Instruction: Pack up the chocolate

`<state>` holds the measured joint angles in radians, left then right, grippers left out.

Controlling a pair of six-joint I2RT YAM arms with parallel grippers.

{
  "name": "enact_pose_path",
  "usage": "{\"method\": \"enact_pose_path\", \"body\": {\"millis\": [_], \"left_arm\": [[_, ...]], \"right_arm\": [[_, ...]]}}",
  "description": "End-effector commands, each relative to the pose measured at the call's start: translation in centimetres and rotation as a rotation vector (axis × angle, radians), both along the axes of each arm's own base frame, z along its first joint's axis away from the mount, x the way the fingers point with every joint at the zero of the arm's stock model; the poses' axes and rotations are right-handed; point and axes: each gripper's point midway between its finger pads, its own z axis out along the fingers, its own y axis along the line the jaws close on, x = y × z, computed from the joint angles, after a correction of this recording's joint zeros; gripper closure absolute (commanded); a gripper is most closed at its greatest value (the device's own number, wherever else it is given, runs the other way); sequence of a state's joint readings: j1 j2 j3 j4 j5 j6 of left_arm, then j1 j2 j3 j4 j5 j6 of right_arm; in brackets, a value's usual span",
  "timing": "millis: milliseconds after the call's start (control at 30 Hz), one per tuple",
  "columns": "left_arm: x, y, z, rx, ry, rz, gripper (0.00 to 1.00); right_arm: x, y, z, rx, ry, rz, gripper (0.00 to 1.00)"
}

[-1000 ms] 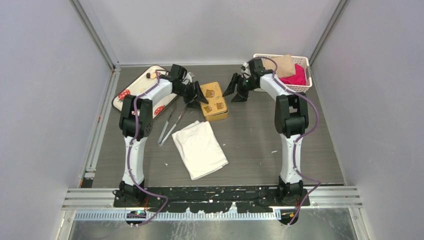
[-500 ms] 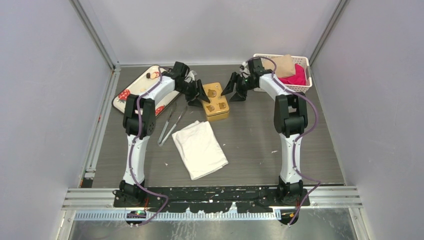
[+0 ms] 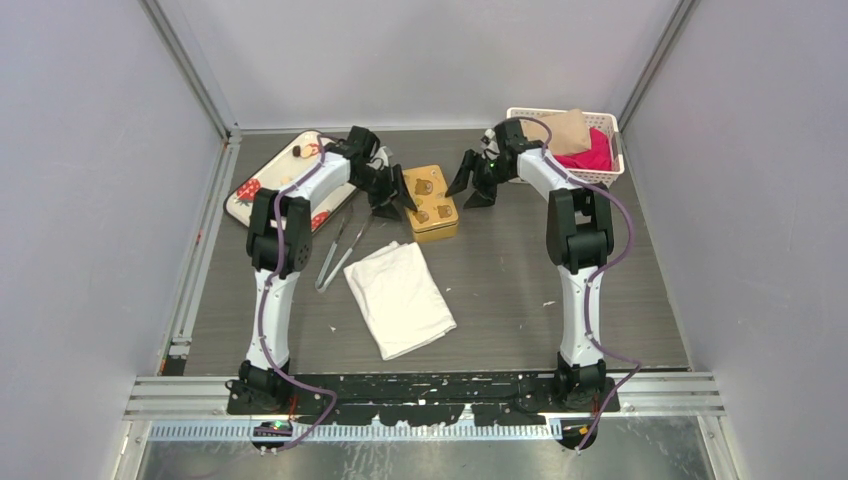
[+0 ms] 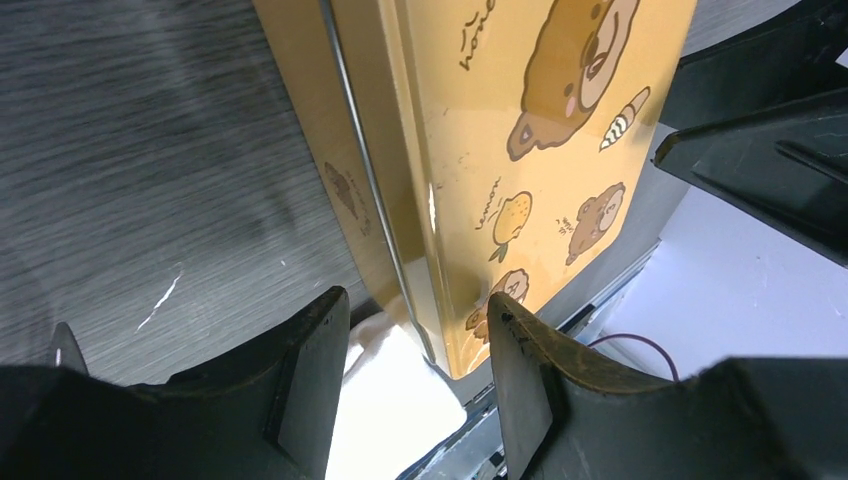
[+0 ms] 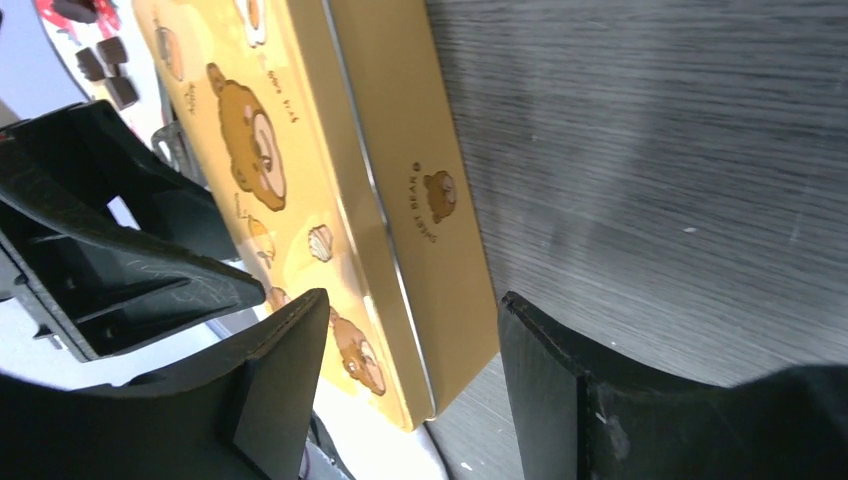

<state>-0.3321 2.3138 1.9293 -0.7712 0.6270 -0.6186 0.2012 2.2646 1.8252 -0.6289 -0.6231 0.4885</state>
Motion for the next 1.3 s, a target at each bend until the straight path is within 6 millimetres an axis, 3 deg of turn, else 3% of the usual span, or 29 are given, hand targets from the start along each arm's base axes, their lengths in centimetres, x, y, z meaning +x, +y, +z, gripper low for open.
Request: {"method": "enact_pose_path", "body": {"millis": [0, 367, 467, 633, 867, 967, 1033, 1200, 1267], "left_arm": [[-0.2, 0.2, 2.0, 0.009, -0.044, -0.013, 0.47], [-2.4, 0.6, -0.7, 0.014, 0.055, -0.022, 0.52], [-3.3, 0.7, -1.2, 0.010, 0.085, -0.029, 0.53], [-3.9, 1.0, -1.3, 0.012, 0.085, -0.036, 0.53], [-4.0, 1.0, -1.6, 0.018, 0.089, -0.041, 0.53], [-3.9, 1.0, -1.6, 0.017, 0.085, -0.043, 0.53], [-3.9, 1.0, -1.6, 0.016, 0.083, -0.044, 0.53], [-3.8, 1.0, -1.6, 0.015, 0.080, -0.046, 0.53], [-3.9, 1.0, -1.5, 0.014, 0.081, -0.048, 0.53]], "right_arm": [[0.7, -0.6, 2.8, -0.055, -0.080, 0.002, 0.32], [-2.2, -0.2, -0.7, -0.114, -0.012, 0.048, 0.34], [-2.5, -0.5, -0.8, -0.131, -0.013, 0.047, 0.34], [-2.0, -0.5, 1.3, -0.129, -0.058, 0.033, 0.34], [-1.1, -1.3, 6.9, -0.260, -0.230, -0.008, 0.34], [-1.9, -1.0, 8.4, -0.338, -0.289, 0.018, 0.41], [-2.8, -0.3, 8.7, -0.381, -0.312, 0.050, 0.51], [-5.4, 1.8, 7.3, -0.391, -0.283, 0.109, 0.81], [-6.1, 2.4, 6.5, -0.390, -0.267, 0.123, 0.87]]}}
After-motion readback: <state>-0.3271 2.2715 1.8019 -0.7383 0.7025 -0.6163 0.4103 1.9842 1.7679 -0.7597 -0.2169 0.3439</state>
